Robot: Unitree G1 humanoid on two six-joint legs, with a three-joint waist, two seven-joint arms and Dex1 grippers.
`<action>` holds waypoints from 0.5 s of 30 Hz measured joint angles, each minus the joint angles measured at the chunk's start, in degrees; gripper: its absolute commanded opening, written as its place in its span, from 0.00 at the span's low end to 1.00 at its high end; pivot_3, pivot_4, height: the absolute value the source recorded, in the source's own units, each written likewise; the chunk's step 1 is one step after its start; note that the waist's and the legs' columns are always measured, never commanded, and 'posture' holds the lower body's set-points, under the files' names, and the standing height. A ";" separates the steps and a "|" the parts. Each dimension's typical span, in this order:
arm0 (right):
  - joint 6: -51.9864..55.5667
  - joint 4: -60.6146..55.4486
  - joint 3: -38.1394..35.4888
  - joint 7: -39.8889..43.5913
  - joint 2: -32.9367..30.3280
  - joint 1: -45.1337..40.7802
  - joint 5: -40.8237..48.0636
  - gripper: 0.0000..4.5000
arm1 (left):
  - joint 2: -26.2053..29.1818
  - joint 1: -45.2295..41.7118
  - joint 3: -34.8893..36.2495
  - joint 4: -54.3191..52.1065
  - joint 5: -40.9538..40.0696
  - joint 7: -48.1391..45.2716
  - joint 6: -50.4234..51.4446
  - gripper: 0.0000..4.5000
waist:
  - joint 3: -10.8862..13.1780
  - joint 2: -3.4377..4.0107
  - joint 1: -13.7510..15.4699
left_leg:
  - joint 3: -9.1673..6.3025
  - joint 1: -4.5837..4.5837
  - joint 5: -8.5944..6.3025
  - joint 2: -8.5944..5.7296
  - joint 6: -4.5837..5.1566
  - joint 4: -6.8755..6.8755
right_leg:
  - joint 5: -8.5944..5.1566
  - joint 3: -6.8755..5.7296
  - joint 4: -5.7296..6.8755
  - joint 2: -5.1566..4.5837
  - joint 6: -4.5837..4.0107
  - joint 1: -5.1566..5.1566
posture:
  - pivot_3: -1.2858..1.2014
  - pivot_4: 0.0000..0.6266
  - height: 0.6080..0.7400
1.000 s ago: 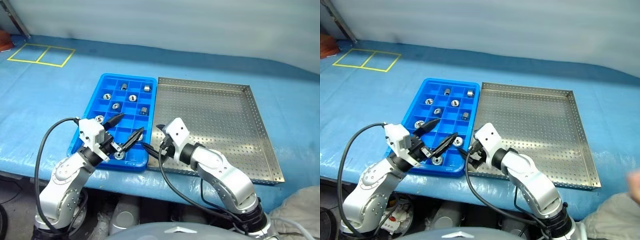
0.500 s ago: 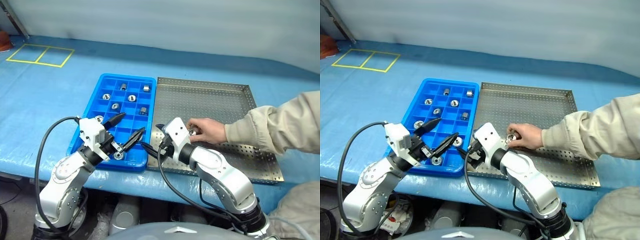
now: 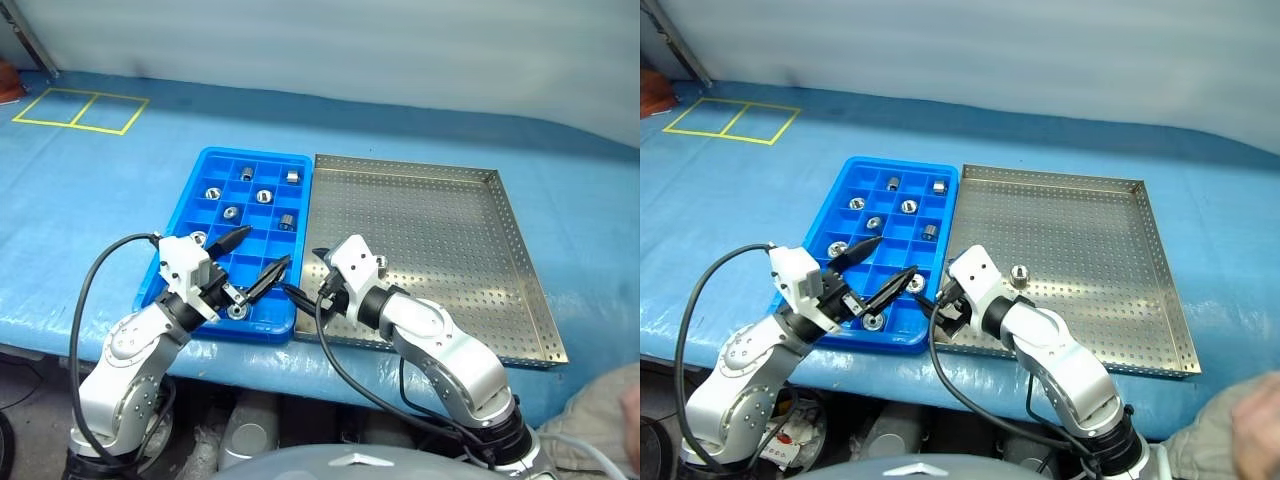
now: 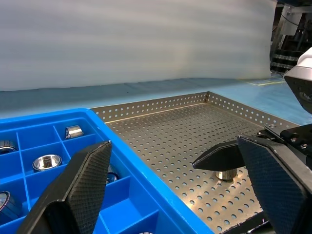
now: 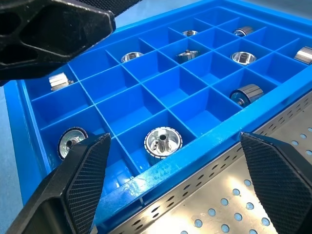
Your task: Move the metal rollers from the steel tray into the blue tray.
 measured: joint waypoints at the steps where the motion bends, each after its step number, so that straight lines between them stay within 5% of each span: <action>1: 0.00 0.00 0.00 0.04 0.00 -0.05 0.00 0.99 | 0.00 -0.05 -0.01 0.00 0.00 -0.02 0.01 1.00 | 0.00 0.00 0.00 | 0.00 0.00 0.00 0.00 0.00 0.00 | 0.00 0.00 0.00 0.00 0.00 0.00 | 0.64 0.24 1.00; 15: -0.03 0.00 0.81 0.13 0.53 -0.18 -0.02 0.99 | 0.25 0.03 -0.06 0.00 -0.36 -0.38 0.19 1.00 | 0.00 0.00 0.01 | 0.00 0.01 0.00 0.00 0.00 0.00 | 0.00 0.00 0.00 0.00 0.00 0.00 | 0.64 0.24 1.00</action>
